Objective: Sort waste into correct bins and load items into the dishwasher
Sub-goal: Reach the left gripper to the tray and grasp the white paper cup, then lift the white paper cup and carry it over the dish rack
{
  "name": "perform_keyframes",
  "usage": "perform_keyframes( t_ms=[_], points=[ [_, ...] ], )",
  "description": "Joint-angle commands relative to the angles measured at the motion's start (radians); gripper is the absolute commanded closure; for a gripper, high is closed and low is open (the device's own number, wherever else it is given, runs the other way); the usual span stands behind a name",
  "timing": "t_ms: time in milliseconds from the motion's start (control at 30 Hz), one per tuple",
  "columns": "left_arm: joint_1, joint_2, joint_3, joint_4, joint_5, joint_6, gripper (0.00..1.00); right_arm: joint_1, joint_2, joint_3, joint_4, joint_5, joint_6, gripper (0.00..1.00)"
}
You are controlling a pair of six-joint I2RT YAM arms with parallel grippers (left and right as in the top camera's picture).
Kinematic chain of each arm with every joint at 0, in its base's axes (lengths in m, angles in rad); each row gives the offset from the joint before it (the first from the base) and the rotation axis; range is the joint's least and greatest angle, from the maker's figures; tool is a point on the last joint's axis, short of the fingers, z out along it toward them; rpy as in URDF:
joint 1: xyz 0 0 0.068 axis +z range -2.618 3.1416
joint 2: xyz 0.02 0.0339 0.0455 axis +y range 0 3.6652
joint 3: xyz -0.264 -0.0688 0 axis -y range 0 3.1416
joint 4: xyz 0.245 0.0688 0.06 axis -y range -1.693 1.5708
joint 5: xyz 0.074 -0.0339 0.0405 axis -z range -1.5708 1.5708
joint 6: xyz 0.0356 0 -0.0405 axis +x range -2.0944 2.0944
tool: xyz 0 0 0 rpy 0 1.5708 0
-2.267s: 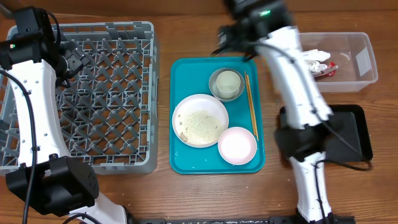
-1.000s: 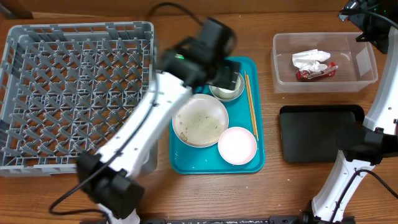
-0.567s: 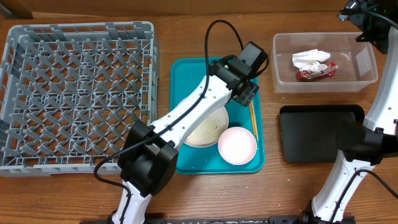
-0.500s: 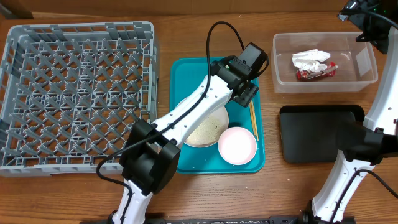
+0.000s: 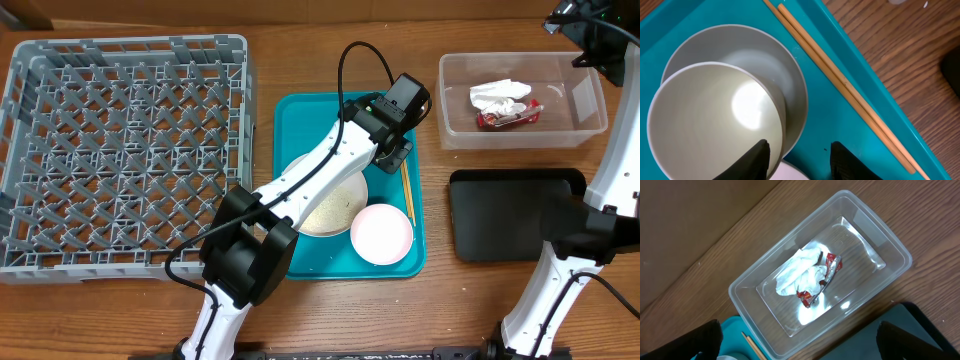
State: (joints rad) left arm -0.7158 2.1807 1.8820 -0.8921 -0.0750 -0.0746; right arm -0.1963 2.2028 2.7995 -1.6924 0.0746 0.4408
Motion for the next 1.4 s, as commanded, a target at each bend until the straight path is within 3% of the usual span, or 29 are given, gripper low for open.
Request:
perform_keyframes(
  t_ms=[0, 167, 400, 667, 1033, 1167, 1367],
  points=[
    [-0.003, 0.025, 0.006, 0.011, -0.002, 0.008, 0.59, 0.000, -0.013, 0.008, 0.003, -0.002, 0.002, 0.00],
    [0.001, 0.026, 0.004, 0.028, -0.104, 0.008, 0.78, 0.000, -0.013, 0.008, 0.003, -0.002, 0.001, 0.00],
    [0.021, 0.026, 0.004, 0.033, -0.108, 0.008, 0.96, 0.000, -0.013, 0.008, 0.003, -0.002, 0.002, 0.00],
    [0.021, 0.016, 0.042, 0.009, -0.108, -0.005, 0.96, 0.000, -0.013, 0.008, 0.003, -0.002, 0.001, 0.00],
    [0.112, -0.131, 0.367, -0.183, -0.097, -0.197, 0.96, 0.000, -0.013, 0.008, 0.003, -0.002, 0.002, 0.00],
    [0.243, -0.196, 0.378, -0.227, 0.100, -0.202, 0.96, 0.000, -0.013, 0.008, 0.003, -0.002, 0.002, 0.00],
    [0.571, -0.196, 0.376, -0.299, 0.612, -0.201, 0.96, 0.000, -0.013, 0.008, 0.003, -0.002, 0.002, 0.00]
  ],
)
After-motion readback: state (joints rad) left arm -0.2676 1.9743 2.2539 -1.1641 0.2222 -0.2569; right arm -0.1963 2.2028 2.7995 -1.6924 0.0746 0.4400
